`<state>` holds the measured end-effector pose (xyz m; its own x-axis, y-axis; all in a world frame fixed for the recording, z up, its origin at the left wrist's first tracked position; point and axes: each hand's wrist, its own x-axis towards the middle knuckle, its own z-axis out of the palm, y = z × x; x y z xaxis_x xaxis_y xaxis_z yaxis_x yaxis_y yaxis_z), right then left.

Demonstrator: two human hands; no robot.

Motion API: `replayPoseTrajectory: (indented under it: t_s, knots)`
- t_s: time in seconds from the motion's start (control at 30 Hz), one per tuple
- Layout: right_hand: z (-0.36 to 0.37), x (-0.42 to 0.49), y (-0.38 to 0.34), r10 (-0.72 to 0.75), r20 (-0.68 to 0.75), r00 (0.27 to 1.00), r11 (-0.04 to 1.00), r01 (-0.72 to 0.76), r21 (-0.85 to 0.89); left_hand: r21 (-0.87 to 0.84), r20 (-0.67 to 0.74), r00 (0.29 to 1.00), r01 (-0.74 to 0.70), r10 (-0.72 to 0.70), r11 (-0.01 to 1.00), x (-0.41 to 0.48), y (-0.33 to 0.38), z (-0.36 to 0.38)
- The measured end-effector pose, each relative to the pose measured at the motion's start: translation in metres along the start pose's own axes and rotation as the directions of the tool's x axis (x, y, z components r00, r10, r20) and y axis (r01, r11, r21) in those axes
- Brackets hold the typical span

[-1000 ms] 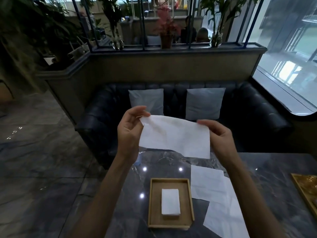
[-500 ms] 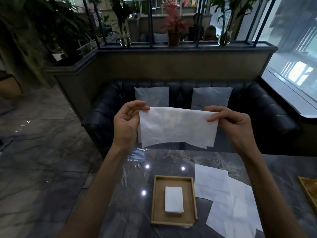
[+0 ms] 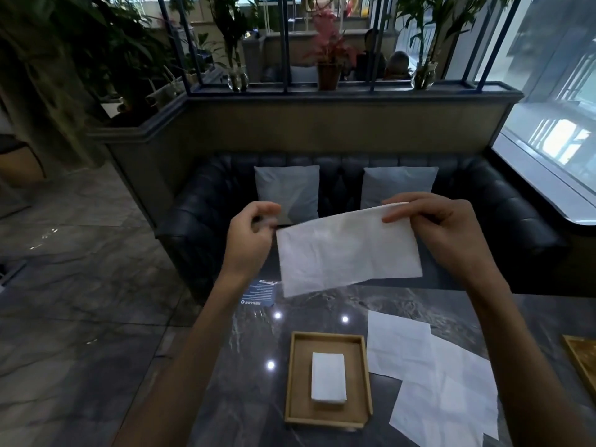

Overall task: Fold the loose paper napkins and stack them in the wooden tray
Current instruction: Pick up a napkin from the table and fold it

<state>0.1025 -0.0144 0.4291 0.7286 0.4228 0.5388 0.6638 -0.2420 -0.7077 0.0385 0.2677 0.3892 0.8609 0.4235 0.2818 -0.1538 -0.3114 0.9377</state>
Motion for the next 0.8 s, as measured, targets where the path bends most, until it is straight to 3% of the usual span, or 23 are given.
replayPoseTrajectory:
  t_s: [0.03,0.1,0.17,0.23,0.3,0.37,0.43,0.5,0.57,0.63,0.7,0.8]
  knots:
    - [-0.002,0.006,-0.005,-0.013,0.051,0.999,0.999,0.015,-0.038,0.094,0.04,0.996,-0.078,0.074,0.992,0.001,0.002,0.004]
    - [-0.005,0.021,-0.019,-0.022,0.218,0.976,0.993,0.047,-0.111,0.082,0.312,0.941,-0.164,0.131,0.983,-0.001,0.017,0.018]
    - [-0.008,0.039,-0.033,-0.018,0.393,0.919,0.974,0.105,-0.201,-0.01,0.603,0.796,-0.069,0.061,0.998,-0.004,0.033,0.035]
    - [-0.012,0.054,-0.046,-0.006,0.5,0.866,0.949,0.163,-0.269,-0.027,0.703,0.71,-0.026,0.037,0.999,-0.006,0.042,0.048]
    - [-0.015,0.065,-0.052,-0.013,0.528,0.849,0.931,0.204,-0.304,-0.026,0.662,0.748,-0.052,0.056,0.998,-0.007,0.044,0.055]
    - [-0.02,0.071,-0.053,-0.053,0.472,0.88,0.937,0.207,-0.28,-0.076,0.567,0.821,-0.028,0.066,0.997,-0.008,0.043,0.061]
    - [-0.023,0.07,-0.043,-0.097,0.273,0.957,0.987,0.128,-0.099,-0.184,0.484,0.875,0.061,0.037,0.981,-0.008,0.044,0.064]
    - [-0.02,0.058,-0.029,0.096,0.044,0.994,0.971,-0.103,0.214,-0.314,0.429,0.903,0.162,-0.013,0.936,-0.008,0.046,0.065]
    - [-0.003,0.041,-0.011,0.372,0.089,0.924,0.827,-0.373,0.421,-0.369,0.385,0.922,0.194,-0.041,0.909,-0.008,0.047,0.064]
    - [0.022,0.022,0.006,0.446,0.277,0.851,0.726,-0.525,0.444,-0.371,0.359,0.932,0.201,-0.06,0.907,-0.007,0.047,0.062]
    - [0.043,0.011,0.013,0.491,0.32,0.81,0.635,-0.584,0.506,-0.356,0.336,0.938,0.215,-0.091,0.909,-0.006,0.045,0.06]
    - [0.054,0.004,0.007,0.477,0.222,0.85,0.671,-0.516,0.533,-0.354,0.357,0.924,0.266,-0.134,0.897,-0.005,0.04,0.055]
